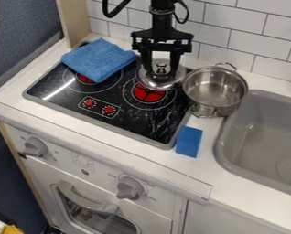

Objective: Pick up the silver pot cover and place it below the blue cloth

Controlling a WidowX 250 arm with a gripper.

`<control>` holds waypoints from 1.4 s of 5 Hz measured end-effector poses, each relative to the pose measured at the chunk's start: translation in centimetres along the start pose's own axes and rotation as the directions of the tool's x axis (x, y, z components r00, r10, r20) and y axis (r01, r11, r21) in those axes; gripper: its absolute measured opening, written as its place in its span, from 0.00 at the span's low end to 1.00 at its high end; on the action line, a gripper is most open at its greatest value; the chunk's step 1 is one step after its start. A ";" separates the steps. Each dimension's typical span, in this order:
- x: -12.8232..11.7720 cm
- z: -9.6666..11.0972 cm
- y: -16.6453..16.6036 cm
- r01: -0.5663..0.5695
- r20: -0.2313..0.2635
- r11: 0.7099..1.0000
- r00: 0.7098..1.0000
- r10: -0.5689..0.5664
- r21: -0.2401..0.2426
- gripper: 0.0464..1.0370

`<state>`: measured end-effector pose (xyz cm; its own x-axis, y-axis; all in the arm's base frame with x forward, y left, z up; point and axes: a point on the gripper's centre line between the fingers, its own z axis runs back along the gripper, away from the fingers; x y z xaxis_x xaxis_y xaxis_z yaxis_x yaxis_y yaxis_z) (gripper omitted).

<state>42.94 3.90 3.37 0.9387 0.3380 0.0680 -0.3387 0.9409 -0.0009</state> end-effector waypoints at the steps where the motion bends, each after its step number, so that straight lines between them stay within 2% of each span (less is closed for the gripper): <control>1: 0.0 0.0 0.1 -0.006 0.006 1.000 1.000 0.006 0.005 0.35; 2: -0.4 0.2 0.2 -0.013 0.016 1.000 1.000 0.013 0.012 0.24; 3: -1.0 1.1 1.3 -0.033 0.017 0.999 0.999 0.033 -0.029 0.24; 4: -0.7 4.5 2.0 -0.060 0.100 0.998 0.993 0.062 -0.023 0.24; 5: -1.7 5.9 2.5 -0.092 0.133 0.996 0.987 0.093 -0.016 0.24; 6: -3.4 7.7 6.5 -0.175 0.190 0.984 0.966 0.177 -0.028 0.24; 7: -5.3 7.3 12.9 -0.346 0.180 0.938 0.922 0.342 -0.009 0.24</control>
<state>33.09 14.06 10.28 0.7382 0.6295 0.2424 -0.6422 0.7658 -0.0331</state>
